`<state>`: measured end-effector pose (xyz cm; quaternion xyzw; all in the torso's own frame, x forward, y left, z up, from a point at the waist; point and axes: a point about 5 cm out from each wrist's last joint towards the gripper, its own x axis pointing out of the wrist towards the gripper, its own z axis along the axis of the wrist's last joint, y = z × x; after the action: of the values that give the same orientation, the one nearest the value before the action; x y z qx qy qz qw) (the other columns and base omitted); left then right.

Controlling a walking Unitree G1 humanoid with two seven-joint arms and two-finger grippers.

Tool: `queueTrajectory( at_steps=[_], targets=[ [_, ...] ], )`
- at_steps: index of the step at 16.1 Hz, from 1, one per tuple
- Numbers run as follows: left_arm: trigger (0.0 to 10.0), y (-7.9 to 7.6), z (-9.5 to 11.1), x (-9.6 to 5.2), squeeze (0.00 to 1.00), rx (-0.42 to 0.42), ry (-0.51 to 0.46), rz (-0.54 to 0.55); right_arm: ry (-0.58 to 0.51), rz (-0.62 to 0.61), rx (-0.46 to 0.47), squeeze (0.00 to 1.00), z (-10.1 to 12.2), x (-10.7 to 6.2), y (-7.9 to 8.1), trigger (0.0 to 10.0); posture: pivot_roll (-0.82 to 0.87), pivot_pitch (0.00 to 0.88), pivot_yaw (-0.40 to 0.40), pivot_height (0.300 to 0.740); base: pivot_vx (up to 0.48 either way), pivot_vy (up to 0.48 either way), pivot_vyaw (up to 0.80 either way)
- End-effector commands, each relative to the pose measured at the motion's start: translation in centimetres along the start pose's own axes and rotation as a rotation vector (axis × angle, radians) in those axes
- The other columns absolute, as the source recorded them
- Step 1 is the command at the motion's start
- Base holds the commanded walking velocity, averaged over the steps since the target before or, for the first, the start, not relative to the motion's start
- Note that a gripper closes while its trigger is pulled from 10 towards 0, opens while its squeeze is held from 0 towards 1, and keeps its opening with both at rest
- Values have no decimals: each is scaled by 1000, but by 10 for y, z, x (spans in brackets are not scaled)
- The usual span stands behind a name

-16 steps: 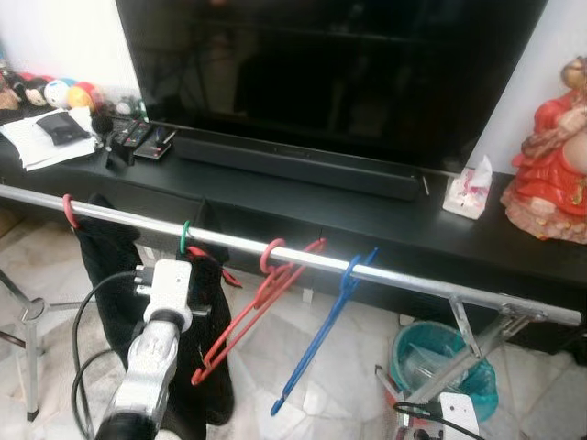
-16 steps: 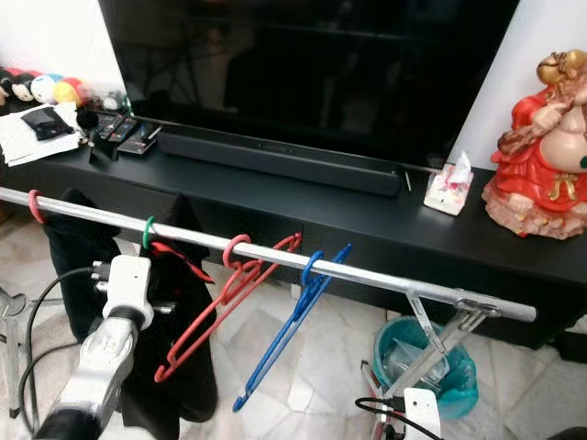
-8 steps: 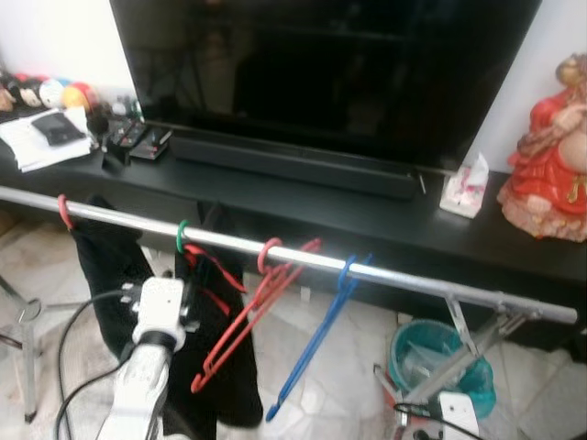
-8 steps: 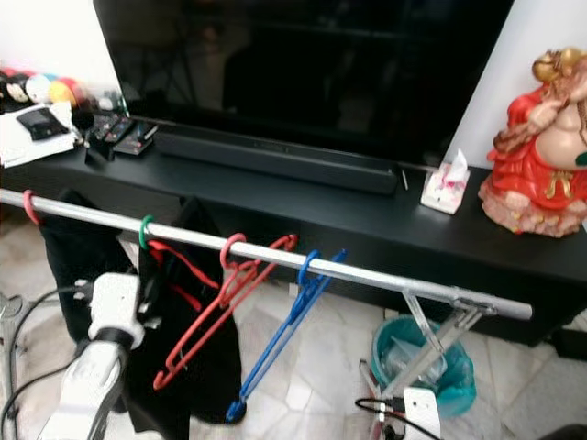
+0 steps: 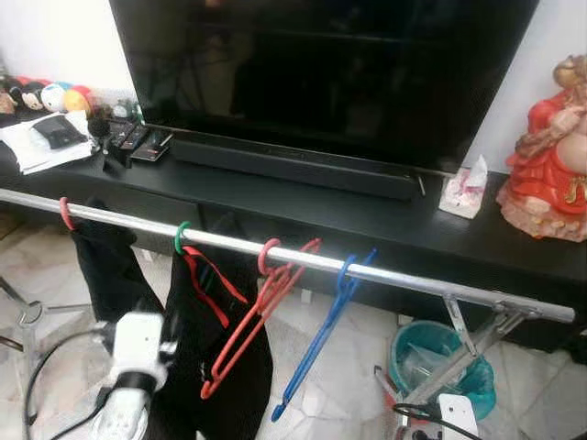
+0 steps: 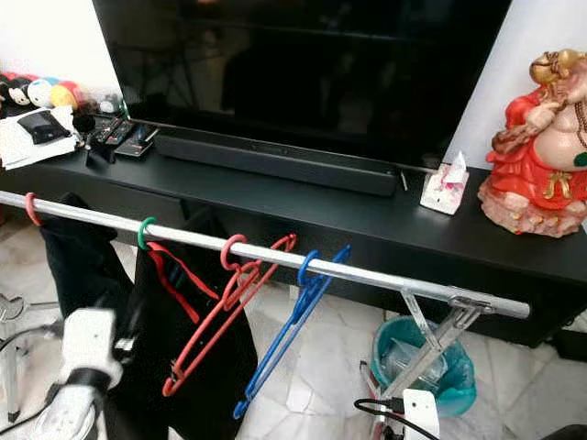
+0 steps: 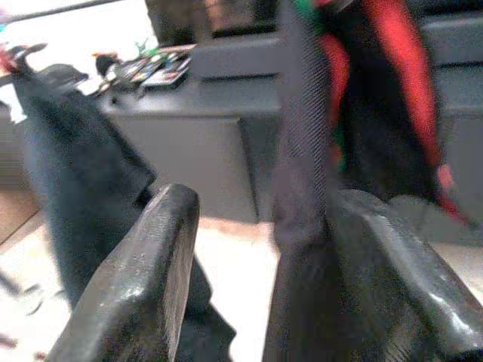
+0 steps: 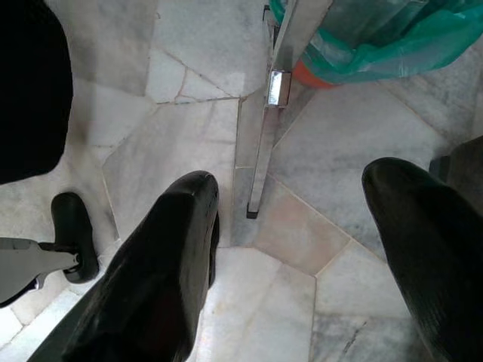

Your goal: Hang hanger

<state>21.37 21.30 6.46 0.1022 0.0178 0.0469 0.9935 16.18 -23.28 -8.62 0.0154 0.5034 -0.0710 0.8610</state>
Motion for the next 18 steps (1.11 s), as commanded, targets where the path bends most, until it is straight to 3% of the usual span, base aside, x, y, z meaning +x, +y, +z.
queueTrajectory(
  at_steps=[1, 2, 4, 6, 9, 10, 11, 14, 18],
  targets=[
    [10000, 10, -9, -9, 1000, 2, 55, 69, 6, -2, -2, 0, -2, 0, 0, 10000, 107, 0, -18, 740, 0, 0, 0],
    [10000, 17, -14, -15, 1000, 7, 75, 116, 6, -2, -3, 0, -2, 0, 0, 10000, 110, 0, -18, 740, 0, 0, 0],
    [10000, 28, -26, -28, 1000, 96, 125, 179, 7, 0, -6, 0, -2, 0, 0, 10000, 114, 0, -16, 740, 0, 0, 0],
    [10000, 41, -38, -38, 1000, 101, 185, 289, 6, 1, -5, 0, -2, 0, 0, 10000, 116, 0, -18, 740, 0, 0, 0],
    [10000, 47, -57, -48, 1000, 86, 293, 338, 5, 1, -4, 0, -1, 0, 1, 10000, 118, 0, -17, 740, 0, 0, 0],
    [10000, 42, -75, -53, 914, 63, 400, 300, 5, 2, -3, 0, -1, 0, 1, 10000, 119, 0, -16, 740, 0, 0, 0],
    [10000, 34, -92, -56, 0, 54, 504, 216, 5, 2, -3, 0, -1, 0, 1, 10000, 119, 0, -16, 740, 0, 0, 0],
    [10000, 12, -128, -63, 0, 68, 735, -9, 4, 0, -3, 0, 0, 0, 1, 10000, 115, 0, -17, 740, 0, 0, 0],
    [10000, -3, -141, -52, 0, 60, 815, -95, 3, -4, 1, 0, 0, 0, 1, 10000, 105, 0, -21, 740, 0, 0, 0]
  ],
)
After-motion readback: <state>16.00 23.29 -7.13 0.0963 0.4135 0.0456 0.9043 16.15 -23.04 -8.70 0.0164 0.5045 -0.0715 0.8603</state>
